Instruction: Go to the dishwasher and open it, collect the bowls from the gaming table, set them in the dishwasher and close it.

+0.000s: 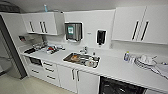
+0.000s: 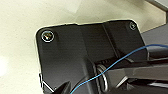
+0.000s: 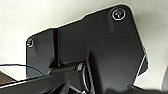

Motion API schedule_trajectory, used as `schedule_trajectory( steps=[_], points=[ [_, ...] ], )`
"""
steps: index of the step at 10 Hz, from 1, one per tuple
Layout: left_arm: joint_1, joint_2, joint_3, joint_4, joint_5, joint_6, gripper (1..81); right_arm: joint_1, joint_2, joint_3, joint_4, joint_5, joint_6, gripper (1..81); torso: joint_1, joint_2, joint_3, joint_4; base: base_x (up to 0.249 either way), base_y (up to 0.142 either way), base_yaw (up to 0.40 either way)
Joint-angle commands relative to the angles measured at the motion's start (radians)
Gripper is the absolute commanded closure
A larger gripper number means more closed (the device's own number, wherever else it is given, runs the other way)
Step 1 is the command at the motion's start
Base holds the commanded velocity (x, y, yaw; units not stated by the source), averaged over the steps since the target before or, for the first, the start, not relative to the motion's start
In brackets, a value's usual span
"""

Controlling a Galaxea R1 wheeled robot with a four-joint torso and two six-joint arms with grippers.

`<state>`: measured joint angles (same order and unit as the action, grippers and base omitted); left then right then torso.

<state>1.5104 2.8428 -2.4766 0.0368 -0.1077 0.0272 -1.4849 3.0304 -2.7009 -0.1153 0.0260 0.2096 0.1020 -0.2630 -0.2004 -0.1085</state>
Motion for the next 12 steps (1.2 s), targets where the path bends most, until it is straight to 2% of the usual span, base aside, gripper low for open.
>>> schedule_trajectory(
  steps=[1,3,5,6,12],
  points=[
    [-0.052,-0.009,0.005,0.006,0.045,0.010,1.0,0.048,0.009,-0.005,-0.009,-0.054,-0.001,1.0,0.000,0.000,0.000,0.000,0.000,0.000,0.343],
    [-0.054,-0.011,0.005,0.008,0.043,0.013,1.0,0.048,0.011,-0.013,-0.009,-0.054,-0.002,1.0,0.000,0.000,0.000,0.000,0.000,0.000,0.344],
    [-0.048,-0.014,0.005,0.009,-0.017,0.014,1.0,0.039,0.004,-0.013,-0.012,-0.046,-0.004,1.0,0.000,0.000,0.000,0.000,0.000,0.000,0.344],
    [-0.046,-0.015,0.005,0.009,-0.027,0.014,1.0,0.039,0.003,-0.013,-0.012,-0.041,-0.004,1.0,0.000,0.000,0.000,0.000,0.000,0.000,0.345],
    [-0.046,-0.009,0.005,0.009,-0.024,0.010,1.0,0.037,0.007,-0.011,-0.007,-0.032,-0.001,1.0,0.000,0.000,0.000,0.000,0.000,0.000,0.345]
  ],
)
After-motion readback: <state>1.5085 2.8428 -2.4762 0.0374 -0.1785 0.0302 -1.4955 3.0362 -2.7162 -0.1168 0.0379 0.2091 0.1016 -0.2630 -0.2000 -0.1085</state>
